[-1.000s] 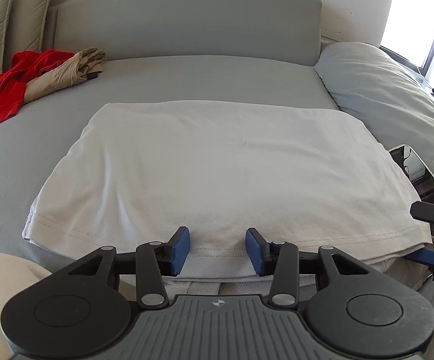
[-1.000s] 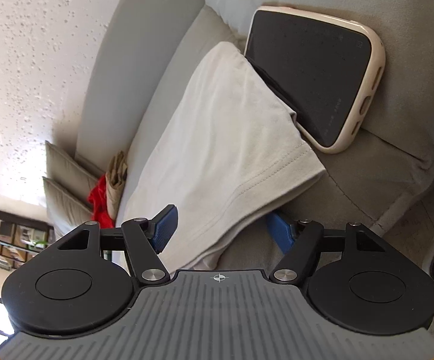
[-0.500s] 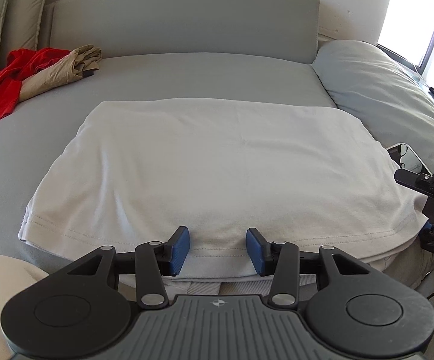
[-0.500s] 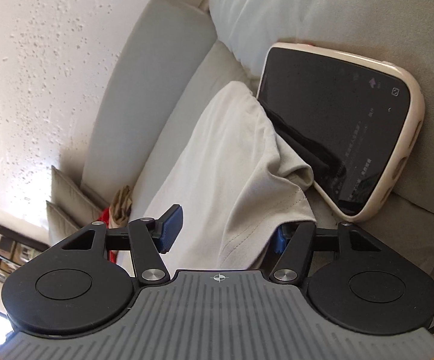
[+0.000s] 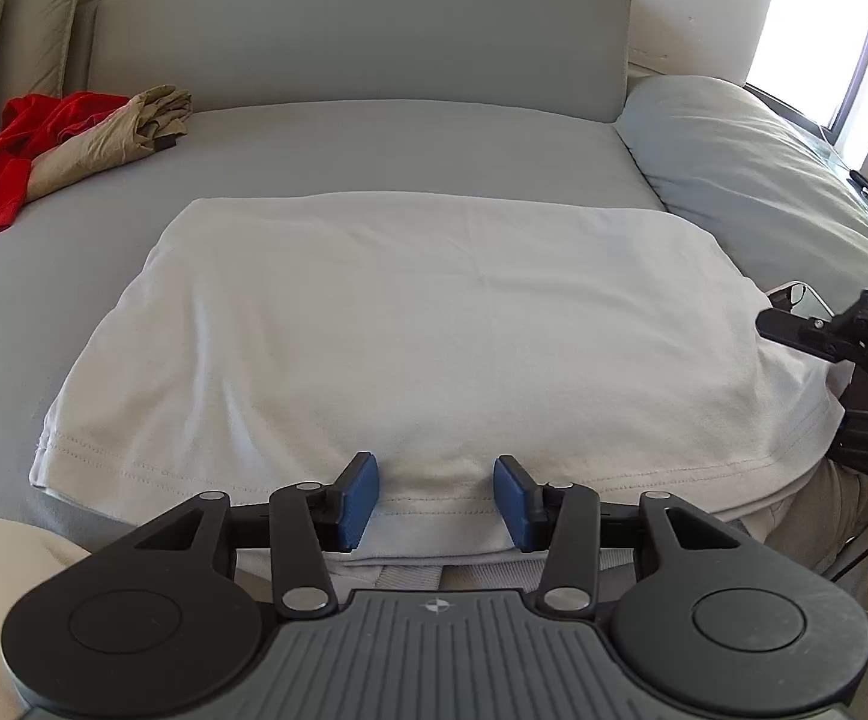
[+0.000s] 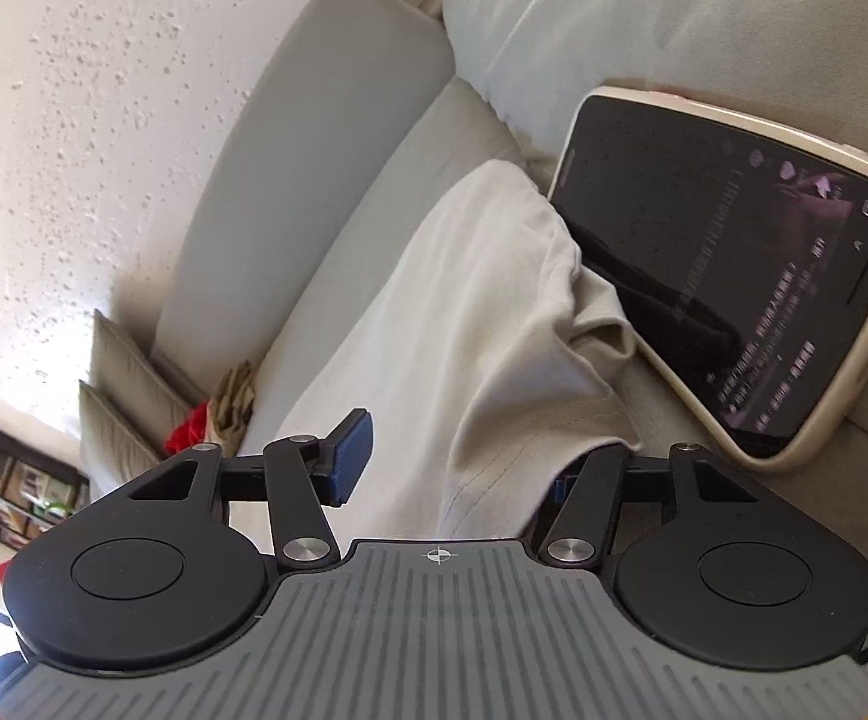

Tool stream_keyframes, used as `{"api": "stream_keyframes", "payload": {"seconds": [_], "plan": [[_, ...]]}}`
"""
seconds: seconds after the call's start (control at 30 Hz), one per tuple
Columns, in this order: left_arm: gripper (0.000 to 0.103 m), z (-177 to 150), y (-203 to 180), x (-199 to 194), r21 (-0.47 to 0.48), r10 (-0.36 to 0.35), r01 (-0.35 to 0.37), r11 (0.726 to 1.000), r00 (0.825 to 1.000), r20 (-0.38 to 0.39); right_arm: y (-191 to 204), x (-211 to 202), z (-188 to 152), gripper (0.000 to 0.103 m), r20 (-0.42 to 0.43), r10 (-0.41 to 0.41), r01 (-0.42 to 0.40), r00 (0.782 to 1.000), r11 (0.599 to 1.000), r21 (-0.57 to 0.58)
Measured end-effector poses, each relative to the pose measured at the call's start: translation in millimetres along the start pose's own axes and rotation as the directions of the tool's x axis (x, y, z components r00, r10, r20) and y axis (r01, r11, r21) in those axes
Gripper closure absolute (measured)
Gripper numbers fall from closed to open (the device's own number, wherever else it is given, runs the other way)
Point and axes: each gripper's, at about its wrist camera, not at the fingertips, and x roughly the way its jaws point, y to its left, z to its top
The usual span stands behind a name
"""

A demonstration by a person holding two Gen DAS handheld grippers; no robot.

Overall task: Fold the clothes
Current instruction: 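Grasp the shirt corner with the right gripper, then lift the corner with the right gripper, fold the shirt over, release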

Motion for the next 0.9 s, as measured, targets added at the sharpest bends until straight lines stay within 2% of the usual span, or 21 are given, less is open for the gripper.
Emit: {"api": "stream_keyframes", "payload": {"seconds": [0.1,0.23,0.27,0.37,0.4,0.5,0.57,0.63,0.73,0.83,0.9], "plan": [[0.059,0,1,0,-0.002,-0.005,0.005,1.000,1.000,-0.002,5,12,7,0.045,0.026,-0.013,0.015,1.000,0.999,-0.042],[0.059,0,3,-1,-0.003,-0.010,0.010,1.000,1.000,0.001,1,20,15,0.053,0.045,-0.033,0.034,0.998,0.999,-0.018],[0.059,0,4,-1,-0.008,-0.014,0.014,1.000,1.000,0.001,0,18,16,0.060,0.040,-0.037,0.038,0.999,0.999,-0.012],[0.059,-1,6,-2,-0.014,-0.026,0.026,1.000,1.000,0.006,-12,13,19,0.095,0.011,-0.054,0.054,0.998,0.998,0.045],[0.060,-1,7,-3,-0.012,-0.030,0.030,0.999,1.000,0.007,-16,11,20,0.096,0.001,-0.059,0.059,0.998,0.996,0.071],[0.061,1,8,-4,0.010,-0.051,0.051,0.999,0.999,-0.005,-8,9,23,0.097,-0.010,-0.102,0.102,0.995,0.993,0.051],[0.062,6,11,-8,0.006,-0.068,0.068,0.998,0.997,-0.023,14,11,25,0.097,-0.012,-0.190,0.189,0.982,0.981,-0.051],[0.063,12,21,-17,-0.040,-0.080,0.079,0.996,0.997,-0.022,43,15,26,0.098,0.009,-0.276,0.273,0.961,0.945,-0.179],[0.063,20,45,-44,-0.138,-0.081,0.084,0.987,0.996,0.034,94,20,21,0.099,0.083,-0.345,0.349,0.935,0.853,-0.389],[0.063,23,79,-76,-0.216,-0.054,0.076,0.973,0.993,0.104,154,37,4,0.099,0.132,-0.337,0.347,0.932,0.727,-0.592],[0.063,22,105,-96,-0.266,-0.002,0.040,0.963,0.990,0.142,195,55,-18,0.099,0.138,-0.314,0.316,0.939,0.635,-0.705]]}}
